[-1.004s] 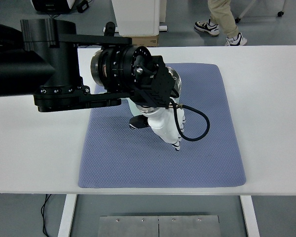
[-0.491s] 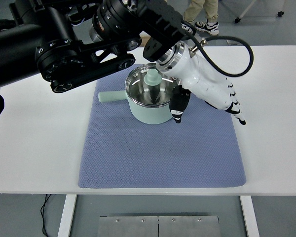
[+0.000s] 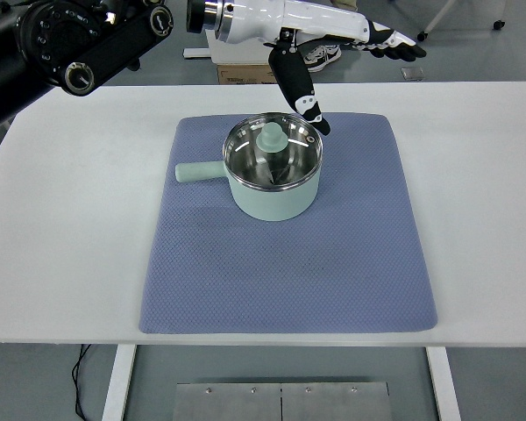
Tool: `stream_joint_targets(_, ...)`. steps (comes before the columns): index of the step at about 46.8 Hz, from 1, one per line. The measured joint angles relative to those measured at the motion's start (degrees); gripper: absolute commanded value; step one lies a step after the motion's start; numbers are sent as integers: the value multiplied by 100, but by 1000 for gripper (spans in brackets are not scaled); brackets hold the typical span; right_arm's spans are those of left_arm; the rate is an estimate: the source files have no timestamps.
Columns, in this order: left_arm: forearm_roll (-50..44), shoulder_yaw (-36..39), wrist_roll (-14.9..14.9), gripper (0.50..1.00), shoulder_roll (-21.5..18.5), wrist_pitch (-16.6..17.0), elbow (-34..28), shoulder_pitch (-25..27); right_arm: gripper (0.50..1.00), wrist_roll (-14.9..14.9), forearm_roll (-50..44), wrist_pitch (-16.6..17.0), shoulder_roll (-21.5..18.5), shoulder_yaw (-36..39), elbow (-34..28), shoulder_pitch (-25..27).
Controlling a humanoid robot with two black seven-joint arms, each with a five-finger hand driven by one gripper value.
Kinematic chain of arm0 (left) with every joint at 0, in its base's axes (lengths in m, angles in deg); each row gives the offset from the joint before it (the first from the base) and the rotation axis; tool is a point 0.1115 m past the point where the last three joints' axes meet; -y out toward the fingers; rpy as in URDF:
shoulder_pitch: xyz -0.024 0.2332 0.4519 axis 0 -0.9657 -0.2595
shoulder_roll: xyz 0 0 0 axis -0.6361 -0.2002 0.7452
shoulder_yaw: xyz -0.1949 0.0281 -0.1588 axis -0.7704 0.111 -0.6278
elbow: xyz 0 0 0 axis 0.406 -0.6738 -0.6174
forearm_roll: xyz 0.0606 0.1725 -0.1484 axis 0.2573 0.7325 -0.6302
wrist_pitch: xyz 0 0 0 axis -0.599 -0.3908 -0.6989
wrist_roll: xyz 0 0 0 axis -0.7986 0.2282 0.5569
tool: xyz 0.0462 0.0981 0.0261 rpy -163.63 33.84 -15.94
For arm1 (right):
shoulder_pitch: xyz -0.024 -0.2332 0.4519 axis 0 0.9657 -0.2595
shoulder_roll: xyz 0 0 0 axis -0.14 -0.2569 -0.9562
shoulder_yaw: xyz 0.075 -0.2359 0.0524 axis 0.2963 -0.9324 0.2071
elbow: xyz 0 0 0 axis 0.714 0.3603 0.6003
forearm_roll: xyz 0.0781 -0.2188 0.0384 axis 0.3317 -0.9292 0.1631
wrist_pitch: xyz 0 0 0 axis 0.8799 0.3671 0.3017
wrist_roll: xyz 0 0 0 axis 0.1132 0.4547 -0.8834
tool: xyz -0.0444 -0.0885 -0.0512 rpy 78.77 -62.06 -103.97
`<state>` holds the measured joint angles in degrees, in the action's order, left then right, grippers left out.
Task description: Rotate green pot handle
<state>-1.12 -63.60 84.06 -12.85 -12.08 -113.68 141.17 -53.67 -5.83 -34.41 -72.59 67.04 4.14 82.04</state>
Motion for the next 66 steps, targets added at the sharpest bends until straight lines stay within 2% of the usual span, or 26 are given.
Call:
stream_joint_targets(9, -1663, 718, 0, 1000, 3, 39, 604, -259, 1000, 0, 1, 0, 0, 4, 0, 0)
stream_joint_targets(16, -2960, 1068, 0, 1000, 4, 562, 860, -456, 1000, 0, 1, 0, 0, 5, 0, 1)
stream_joint_targets(26, -4680, 1223, -289, 1000, -4, 1382, 1041, -775, 1000, 0, -4, 0, 0, 4, 0, 1)
stream_joint_targets(37, -6152, 1230, -1012, 1000, -12, 2349, 1101, -1220, 1000, 1, -2, 0, 0, 3, 0, 1)
stream_joint_targets(45, -6939, 1230, -1247, 1000, -17, 2886, 1134, -1523, 1000, 1, -4, 0, 0, 3, 0, 1)
stream_joint_targets(51, -7334, 1220, -1359, 1000, 6, 3078, 1218, -1702, 1000, 1, -3, 0, 0, 1, 0, 0)
stream_joint_targets(66, -8237, 1190, -1405, 1000, 141, 3112, 1728, -2272, 1000, 0, -2, 0, 0, 0, 0, -1)
